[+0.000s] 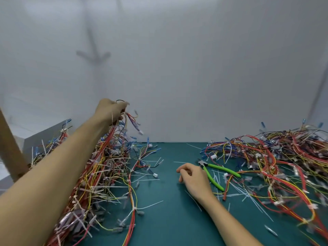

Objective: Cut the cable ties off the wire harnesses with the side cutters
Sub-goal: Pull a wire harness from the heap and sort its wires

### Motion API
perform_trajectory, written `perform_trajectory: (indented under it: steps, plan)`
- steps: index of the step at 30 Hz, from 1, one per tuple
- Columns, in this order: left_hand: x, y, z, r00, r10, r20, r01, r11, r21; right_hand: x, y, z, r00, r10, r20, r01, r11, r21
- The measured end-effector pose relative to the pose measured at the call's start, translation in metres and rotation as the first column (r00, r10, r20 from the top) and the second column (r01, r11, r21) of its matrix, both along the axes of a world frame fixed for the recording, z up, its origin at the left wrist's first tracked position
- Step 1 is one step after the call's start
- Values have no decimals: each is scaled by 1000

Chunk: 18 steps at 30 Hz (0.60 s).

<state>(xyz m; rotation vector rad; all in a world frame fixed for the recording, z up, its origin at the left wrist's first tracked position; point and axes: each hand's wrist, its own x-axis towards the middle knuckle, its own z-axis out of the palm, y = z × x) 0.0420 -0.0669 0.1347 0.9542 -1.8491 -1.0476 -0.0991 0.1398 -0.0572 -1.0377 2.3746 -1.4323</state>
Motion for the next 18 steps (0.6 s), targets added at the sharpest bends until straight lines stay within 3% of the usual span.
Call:
perform_trajectory:
  steps: [3, 5, 7, 8, 10, 11, 12, 14, 18]
  plan:
    - [1, -4, -15, 943, 123, 310, -20, 948, -317, 2, -2, 1, 999, 9, -39, -7, 998, 61]
    - [1, -3, -32, 757, 382, 530, 48, 776, -629, 3, -4, 3, 998, 10, -55, -3, 993, 114]
    - [-3, -1, -53, 583, 559, 590, 268, 553, -789, 4, -5, 3, 997, 0, -76, 12, 988, 151]
    - [-5, 0, -64, 540, 573, 616, 435, 436, -787, 4, -5, 2, 996, -4, -84, 17, 988, 155]
    - [-12, 2, -82, 416, 580, 700, 753, 212, -623, 5, -5, 1, 996, -10, -85, 22, 990, 141]
    - [-16, 3, -91, 347, 579, 738, 839, 161, -520, 4, -4, 1, 996, -11, -83, 22, 991, 133]
    - [-19, 3, -99, 275, 571, 774, 878, 180, -444, 3, -4, 0, 997, -9, -81, 20, 992, 128]
    - [-21, 3, -114, 172, 542, 823, 864, 318, -390, 2, -4, -1, 997, -3, -74, 12, 993, 118]
    - [-23, 8, -128, 170, 507, 845, 720, 521, -458, 0, -3, -2, 998, -5, -62, 11, 995, 99]
